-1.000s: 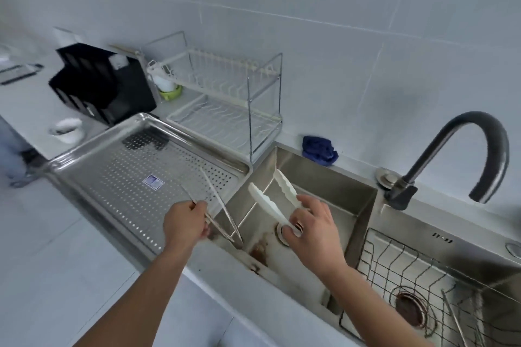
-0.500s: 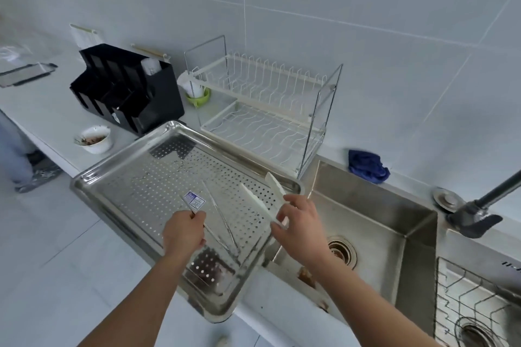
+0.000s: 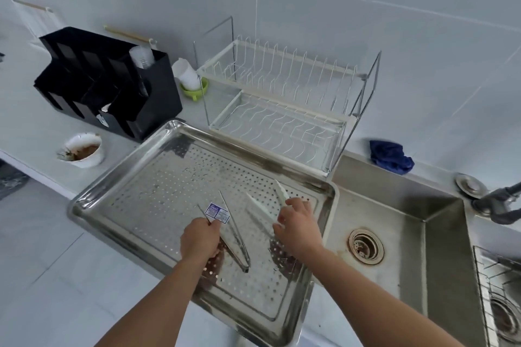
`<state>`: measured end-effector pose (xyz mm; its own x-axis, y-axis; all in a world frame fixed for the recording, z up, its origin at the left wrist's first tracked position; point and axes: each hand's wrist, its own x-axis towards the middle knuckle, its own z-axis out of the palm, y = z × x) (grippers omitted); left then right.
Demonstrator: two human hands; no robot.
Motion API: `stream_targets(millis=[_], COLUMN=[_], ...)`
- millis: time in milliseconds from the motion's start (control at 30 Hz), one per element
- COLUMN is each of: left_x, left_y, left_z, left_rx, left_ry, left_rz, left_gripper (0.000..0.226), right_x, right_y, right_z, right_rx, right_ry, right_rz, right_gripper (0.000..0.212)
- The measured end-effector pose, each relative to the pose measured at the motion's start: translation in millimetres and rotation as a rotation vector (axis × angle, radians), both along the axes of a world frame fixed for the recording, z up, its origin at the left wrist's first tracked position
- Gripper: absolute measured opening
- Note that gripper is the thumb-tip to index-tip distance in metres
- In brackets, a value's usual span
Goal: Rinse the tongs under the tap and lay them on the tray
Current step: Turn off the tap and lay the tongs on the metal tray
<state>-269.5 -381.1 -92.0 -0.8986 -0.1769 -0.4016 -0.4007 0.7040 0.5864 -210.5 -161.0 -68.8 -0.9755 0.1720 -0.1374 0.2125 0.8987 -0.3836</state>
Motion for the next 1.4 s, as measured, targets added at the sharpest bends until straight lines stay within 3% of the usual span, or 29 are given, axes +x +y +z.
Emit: stream_targets(millis=[633,800,1067,1400], left_x=[-30,-26,-12,6], left_y=[-1,2,16,40], left_z=[-19,-13,10,26], left_rx=[-0.24,-0.336,-0.433,-0.599], left_ry=[-0.041,-0.021,0.215,0.421], left_rz=[-0.217,-0.295,-0.379,-0.681], left_gripper=[0.037,0.047,0.026,0.049], right_x=[-8,-8,-1,14], right_y=[-20,-21,-15,-2], right_z=[-32,-32,-28,-10], right_rx=[0.035,0.071,0.045,0.03], right_ry=[0.025,-0.003,-0.017,0.037], right_rz=[-0.086,-0.059,-0.044,-0.064], right_gripper=[0.03,0.034,0.055,0.056])
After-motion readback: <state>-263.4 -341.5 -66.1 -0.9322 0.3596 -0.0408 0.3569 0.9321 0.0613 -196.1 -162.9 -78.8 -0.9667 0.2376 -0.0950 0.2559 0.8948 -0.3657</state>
